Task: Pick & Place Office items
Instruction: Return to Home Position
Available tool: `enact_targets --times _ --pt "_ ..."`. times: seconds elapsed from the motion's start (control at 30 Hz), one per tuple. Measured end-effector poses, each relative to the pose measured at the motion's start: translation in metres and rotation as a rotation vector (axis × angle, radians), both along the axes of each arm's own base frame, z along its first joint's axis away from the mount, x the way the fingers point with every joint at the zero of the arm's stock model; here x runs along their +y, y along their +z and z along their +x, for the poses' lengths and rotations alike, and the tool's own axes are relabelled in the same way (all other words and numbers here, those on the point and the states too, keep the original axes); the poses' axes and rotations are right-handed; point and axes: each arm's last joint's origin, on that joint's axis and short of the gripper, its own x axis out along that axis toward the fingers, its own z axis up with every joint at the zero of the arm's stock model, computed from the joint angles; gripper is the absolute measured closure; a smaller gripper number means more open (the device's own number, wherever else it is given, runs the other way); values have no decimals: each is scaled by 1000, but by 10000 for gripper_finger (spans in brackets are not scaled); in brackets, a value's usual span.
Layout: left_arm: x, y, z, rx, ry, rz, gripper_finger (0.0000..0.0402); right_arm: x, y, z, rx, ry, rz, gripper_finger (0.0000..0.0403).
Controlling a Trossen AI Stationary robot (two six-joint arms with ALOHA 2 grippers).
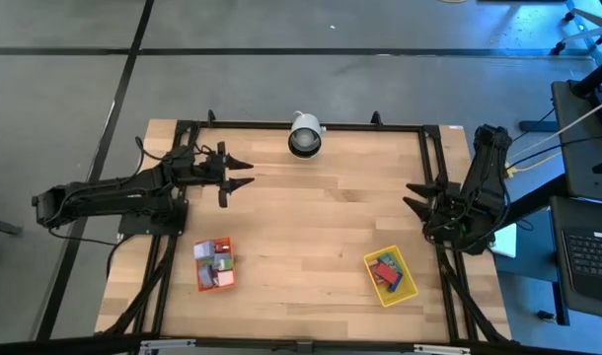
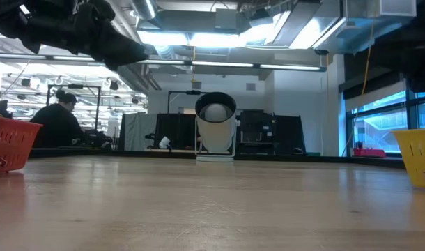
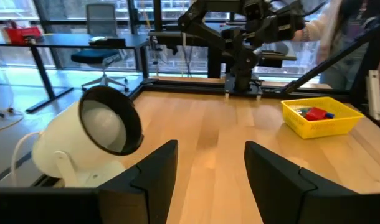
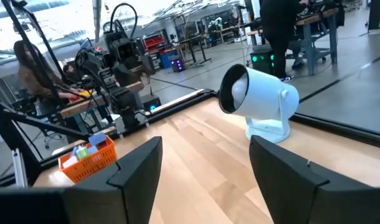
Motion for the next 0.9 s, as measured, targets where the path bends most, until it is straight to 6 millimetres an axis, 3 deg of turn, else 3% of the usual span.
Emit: enact_targets --times 0.23,0.43,0.9 --pt "1 -8 5 38 -38 -11 219 -1 -16 0 16 0 -41 160" --pt "4 -24 12 85 -38 -24 219 0 -17 1 31 -15 -78 160" --pt "6 -20 18 25 -56 27 219 -9 -17 4 35 -159 -72 160"
